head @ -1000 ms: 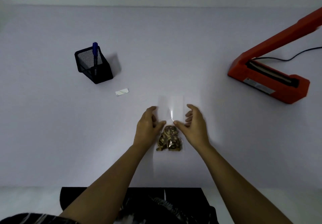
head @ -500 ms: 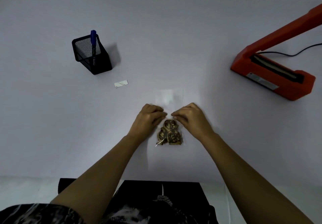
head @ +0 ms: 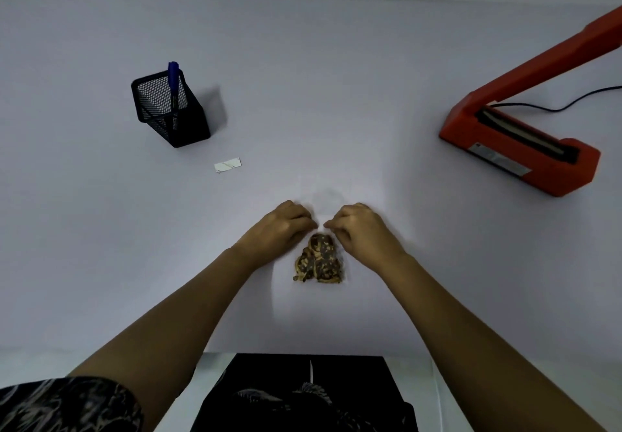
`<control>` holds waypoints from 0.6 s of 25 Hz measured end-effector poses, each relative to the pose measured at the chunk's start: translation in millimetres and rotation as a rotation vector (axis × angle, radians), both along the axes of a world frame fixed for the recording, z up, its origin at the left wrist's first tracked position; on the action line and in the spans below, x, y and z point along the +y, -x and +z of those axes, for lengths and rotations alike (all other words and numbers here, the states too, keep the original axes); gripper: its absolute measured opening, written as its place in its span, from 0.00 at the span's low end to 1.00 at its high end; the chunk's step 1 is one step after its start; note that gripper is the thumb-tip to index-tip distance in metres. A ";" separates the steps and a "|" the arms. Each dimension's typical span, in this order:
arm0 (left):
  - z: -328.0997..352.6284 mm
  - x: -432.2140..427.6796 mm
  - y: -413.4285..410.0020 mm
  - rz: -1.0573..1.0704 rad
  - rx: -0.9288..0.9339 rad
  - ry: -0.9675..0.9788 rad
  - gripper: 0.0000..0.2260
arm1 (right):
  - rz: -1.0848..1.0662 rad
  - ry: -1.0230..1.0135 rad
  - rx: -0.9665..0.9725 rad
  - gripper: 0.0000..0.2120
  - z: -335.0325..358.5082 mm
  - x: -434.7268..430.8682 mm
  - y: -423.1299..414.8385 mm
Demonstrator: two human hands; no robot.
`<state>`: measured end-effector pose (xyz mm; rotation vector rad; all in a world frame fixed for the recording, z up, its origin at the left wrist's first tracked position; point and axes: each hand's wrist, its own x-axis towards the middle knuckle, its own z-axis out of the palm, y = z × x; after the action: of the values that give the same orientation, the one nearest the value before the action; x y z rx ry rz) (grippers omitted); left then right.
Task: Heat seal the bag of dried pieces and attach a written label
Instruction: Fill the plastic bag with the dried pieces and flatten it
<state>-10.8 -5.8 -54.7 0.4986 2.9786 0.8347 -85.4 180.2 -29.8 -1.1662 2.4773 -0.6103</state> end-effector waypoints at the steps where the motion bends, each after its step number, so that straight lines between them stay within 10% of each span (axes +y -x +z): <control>1: 4.1 -0.1 2.9 0.014 -0.052 -0.028 0.11 | -0.032 -0.023 -0.013 0.10 0.1 -2.7 1.0; 15: 1.6 -11.7 19.1 0.105 -0.217 -0.006 0.21 | -0.136 0.013 -0.140 0.16 -2.9 0.3 11.3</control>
<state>-29.8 -17.5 -53.0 0.2362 2.8225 0.8452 -96.7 180.4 -32.7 -0.9307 2.4501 -0.7200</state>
